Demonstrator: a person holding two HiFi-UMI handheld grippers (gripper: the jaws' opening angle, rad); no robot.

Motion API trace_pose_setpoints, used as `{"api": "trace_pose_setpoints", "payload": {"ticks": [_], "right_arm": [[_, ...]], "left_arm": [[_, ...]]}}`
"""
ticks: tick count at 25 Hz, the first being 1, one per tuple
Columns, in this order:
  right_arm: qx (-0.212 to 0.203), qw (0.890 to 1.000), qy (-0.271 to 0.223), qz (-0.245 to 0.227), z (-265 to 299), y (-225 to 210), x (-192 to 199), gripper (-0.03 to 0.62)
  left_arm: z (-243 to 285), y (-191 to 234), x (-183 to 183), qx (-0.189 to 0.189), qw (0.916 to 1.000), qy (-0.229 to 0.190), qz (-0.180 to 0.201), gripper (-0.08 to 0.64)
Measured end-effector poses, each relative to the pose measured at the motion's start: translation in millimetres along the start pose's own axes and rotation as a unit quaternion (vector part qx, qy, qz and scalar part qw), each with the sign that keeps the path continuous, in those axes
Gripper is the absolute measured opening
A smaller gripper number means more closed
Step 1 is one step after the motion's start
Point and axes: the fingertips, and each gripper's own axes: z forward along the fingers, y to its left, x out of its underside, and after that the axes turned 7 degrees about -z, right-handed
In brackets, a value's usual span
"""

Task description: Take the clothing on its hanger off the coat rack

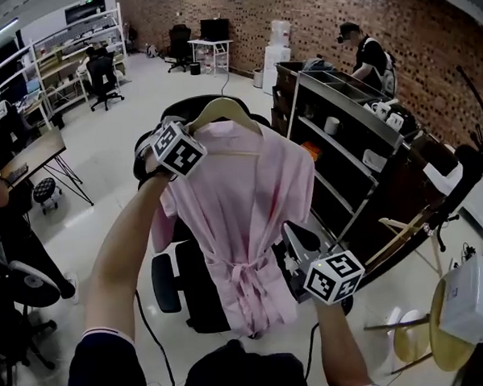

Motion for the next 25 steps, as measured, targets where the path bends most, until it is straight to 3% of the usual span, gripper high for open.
{"api": "trace_pose_setpoints", "payload": {"ticks": [12,25], "right_arm": [[-0.004,0.997,0.055,0.05,18.9,-10.8,55.1,0.002],[-0.01,0.994,0.095,0.057,27.0,6.1,88.0,0.002]], "left_arm": [[27.5,-52.2,97.2,0.025,0.9993,0.027,0.001,0.121],[43.0,-128.0,194.0,0.083,0.9934,0.078,-0.017,0.104]]}}
